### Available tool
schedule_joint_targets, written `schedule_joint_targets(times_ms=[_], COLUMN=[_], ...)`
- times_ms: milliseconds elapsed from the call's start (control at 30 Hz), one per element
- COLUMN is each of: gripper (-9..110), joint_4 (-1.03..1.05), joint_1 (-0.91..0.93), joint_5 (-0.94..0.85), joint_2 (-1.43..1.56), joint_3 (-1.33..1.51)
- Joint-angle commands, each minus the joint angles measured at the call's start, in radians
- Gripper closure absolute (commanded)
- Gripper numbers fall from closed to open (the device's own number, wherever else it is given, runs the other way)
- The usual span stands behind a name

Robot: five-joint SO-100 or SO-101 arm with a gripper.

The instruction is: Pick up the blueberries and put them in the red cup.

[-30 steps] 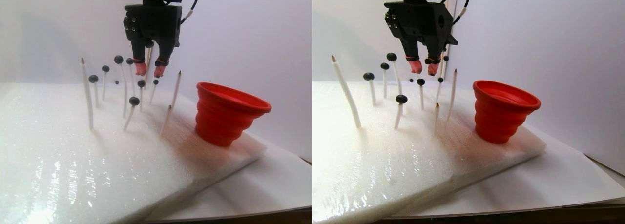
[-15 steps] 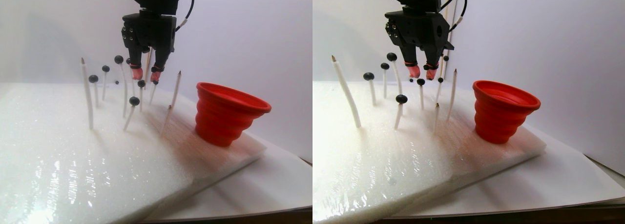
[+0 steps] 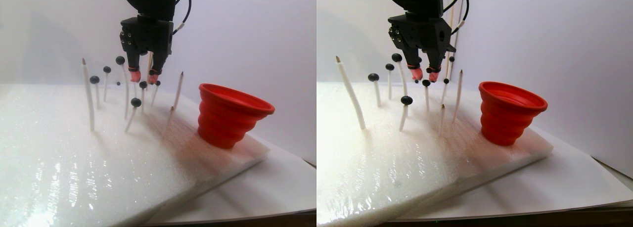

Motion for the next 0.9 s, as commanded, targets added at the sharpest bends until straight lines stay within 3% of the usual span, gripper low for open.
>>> schedule_joint_targets(times_ms=[0, 867], gripper=[85, 84], joint_4=[-0.025, -0.097], joint_1=[0.0, -0.011], joint_5=[-0.011, -0.02], joint_2=[0.012, -0.084], joint_3=[-0.077, -0.118])
